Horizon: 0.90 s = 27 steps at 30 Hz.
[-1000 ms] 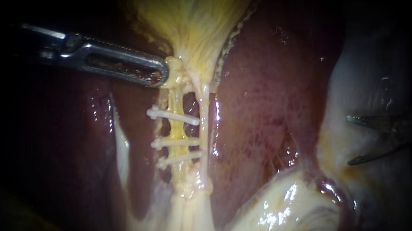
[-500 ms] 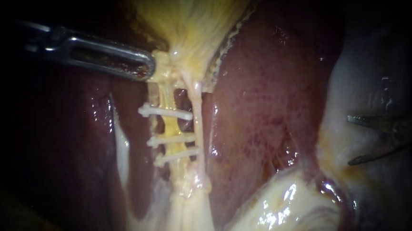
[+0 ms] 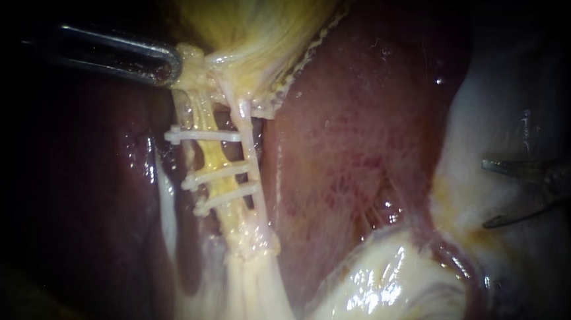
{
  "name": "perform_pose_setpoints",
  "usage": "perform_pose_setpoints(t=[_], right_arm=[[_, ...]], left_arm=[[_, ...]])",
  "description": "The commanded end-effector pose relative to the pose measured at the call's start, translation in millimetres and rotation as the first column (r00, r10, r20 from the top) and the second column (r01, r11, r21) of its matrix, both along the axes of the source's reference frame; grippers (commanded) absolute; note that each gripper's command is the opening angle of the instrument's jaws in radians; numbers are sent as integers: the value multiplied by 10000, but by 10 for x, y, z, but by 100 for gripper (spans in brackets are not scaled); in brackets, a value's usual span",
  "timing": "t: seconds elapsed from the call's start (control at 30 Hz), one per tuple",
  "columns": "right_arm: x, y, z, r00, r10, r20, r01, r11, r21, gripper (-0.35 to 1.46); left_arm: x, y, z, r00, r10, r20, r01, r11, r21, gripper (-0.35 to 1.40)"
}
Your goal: Go to the cutting position left tube
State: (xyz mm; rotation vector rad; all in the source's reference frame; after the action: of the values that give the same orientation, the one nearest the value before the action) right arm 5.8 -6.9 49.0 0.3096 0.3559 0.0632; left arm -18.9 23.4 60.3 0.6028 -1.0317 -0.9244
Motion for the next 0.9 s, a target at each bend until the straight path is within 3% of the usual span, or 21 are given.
perform_pose_setpoints(t=[0.03,0.2,0.37,0.53,0.73,0.9], right_arm=[[1,0,0,10000,-8,-8,8,10000,25,134],[6,0,-2,10000,65,-62,-63,9995,317,134],[15,0,-4,9971,624,-440,-587,9950,809,136],[28,-1,-6,9918,983,-818,-874,9879,1280,137],[47,-3,-9,9800,1350,-1464,-991,9683,2295,137],[66,-3,-10,9633,1792,-1999,-1180,9514,2845,137]], left_arm=[[-1,0,0,10000,-3,-2,3,10000,-5,-35],[-1,-2,1,10000,-12,-11,12,10000,-13,-35],[-2,-2,0,10000,-19,-17,19,10000,-16,-35],[-2,-3,0,10000,-22,-19,22,10000,-17,-35],[-3,-3,0,10000,-27,-22,27,10000,-17,-35],[-3,-3,0,10000,-30,-24,30,10000,-17,-35]])
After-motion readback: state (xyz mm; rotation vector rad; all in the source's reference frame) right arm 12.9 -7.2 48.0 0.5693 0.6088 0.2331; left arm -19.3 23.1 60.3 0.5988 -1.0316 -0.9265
